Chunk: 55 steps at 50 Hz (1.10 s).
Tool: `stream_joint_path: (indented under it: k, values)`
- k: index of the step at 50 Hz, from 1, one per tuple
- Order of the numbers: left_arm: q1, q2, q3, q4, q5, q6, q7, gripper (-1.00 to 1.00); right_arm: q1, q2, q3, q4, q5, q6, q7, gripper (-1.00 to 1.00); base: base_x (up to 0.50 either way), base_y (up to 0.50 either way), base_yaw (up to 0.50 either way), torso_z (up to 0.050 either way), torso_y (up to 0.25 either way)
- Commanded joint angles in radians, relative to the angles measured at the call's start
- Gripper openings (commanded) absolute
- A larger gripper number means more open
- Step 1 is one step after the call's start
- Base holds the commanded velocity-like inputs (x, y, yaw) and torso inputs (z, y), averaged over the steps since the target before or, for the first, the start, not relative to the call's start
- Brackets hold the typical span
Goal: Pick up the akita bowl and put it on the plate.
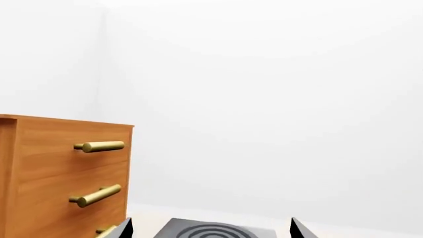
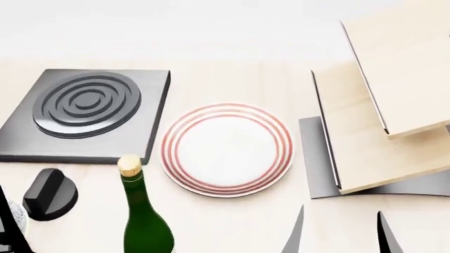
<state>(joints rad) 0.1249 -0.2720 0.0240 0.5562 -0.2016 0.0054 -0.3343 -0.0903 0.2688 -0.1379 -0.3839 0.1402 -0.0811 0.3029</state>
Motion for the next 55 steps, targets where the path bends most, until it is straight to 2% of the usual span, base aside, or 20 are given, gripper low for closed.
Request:
stream_joint_path:
  k: [1,55]
  values:
    - [0.000,-0.004,0.005,0.000,0.000,0.002,-0.005,1.00,0.002,0.004,-0.006,0.002,0.002,0.001,0.004,1.00,0.20,-0.02,0.00,0.000,0.000]
    - [0.004,-0.023,0.021,-0.010,-0.007,0.018,-0.023,1.00,0.001,0.020,-0.034,0.010,0.005,-0.015,0.017,1.00,0.19,-0.03,0.00,0.000,0.000]
